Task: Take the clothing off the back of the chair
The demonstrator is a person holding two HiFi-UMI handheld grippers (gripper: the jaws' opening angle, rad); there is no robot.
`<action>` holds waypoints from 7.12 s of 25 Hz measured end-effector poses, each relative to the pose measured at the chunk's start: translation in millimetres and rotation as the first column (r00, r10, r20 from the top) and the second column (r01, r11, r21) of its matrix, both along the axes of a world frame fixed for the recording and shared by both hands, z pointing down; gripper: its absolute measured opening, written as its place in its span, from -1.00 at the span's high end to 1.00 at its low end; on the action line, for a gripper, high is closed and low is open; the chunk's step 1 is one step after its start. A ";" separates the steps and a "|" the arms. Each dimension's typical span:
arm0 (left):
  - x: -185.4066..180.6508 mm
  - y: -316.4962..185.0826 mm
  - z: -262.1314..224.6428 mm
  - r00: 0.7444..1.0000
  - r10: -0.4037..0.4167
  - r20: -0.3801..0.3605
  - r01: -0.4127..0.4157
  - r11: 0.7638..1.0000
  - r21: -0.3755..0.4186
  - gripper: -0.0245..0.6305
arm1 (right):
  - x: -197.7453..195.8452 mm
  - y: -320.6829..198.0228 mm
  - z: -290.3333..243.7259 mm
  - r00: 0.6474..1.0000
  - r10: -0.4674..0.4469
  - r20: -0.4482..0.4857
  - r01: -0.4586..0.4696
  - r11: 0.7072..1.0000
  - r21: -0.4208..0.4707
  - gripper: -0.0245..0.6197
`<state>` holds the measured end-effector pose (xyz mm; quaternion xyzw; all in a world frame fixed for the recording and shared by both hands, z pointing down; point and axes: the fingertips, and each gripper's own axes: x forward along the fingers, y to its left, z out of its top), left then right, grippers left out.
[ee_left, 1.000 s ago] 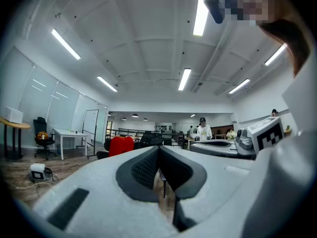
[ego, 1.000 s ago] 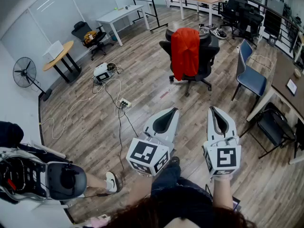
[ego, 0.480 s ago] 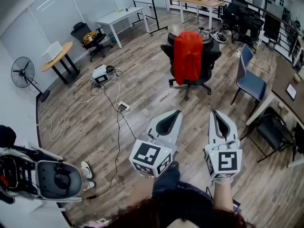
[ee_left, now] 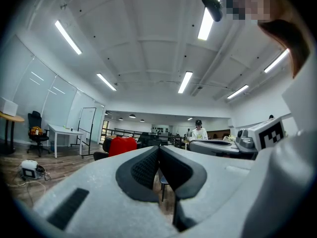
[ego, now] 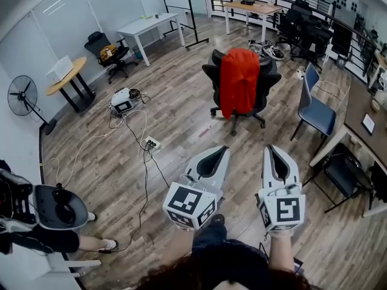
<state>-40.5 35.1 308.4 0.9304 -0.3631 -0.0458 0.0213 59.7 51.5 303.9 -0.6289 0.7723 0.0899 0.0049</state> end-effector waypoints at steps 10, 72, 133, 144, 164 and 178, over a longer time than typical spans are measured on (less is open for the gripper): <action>-14.5 -71.4 10.2 1.000 0.030 -0.009 -0.030 1.000 -0.004 0.88 | -9.5 -66.8 12.0 1.000 0.027 0.003 -0.027 0.999 -0.016 0.94; 68.7 -368.9 44.8 0.997 0.065 -0.048 -0.071 0.987 -0.143 0.37 | 89.2 -359.2 47.3 0.996 -0.014 0.084 0.023 0.993 -0.116 0.50; 131.3 -418.3 86.0 0.933 0.306 -0.189 -0.351 0.888 -0.298 0.68 | 72.4 -428.3 98.3 0.963 -0.233 0.133 0.259 0.938 -0.231 0.77; 121.4 -384.3 66.5 0.928 0.323 -0.183 -0.363 0.894 -0.264 0.68 | 62.7 -395.2 79.2 0.968 -0.224 0.114 0.244 0.949 -0.202 0.77; 102.7 -317.1 39.0 0.921 0.350 -0.172 -0.380 0.904 -0.194 0.68 | 41.7 -329.4 51.2 0.971 -0.231 0.067 0.239 0.960 -0.148 0.77; 82.4 -277.8 28.5 0.918 0.348 -0.189 -0.380 0.908 -0.175 0.68 | 20.7 -290.7 41.6 0.971 -0.235 0.034 0.238 0.960 -0.148 0.77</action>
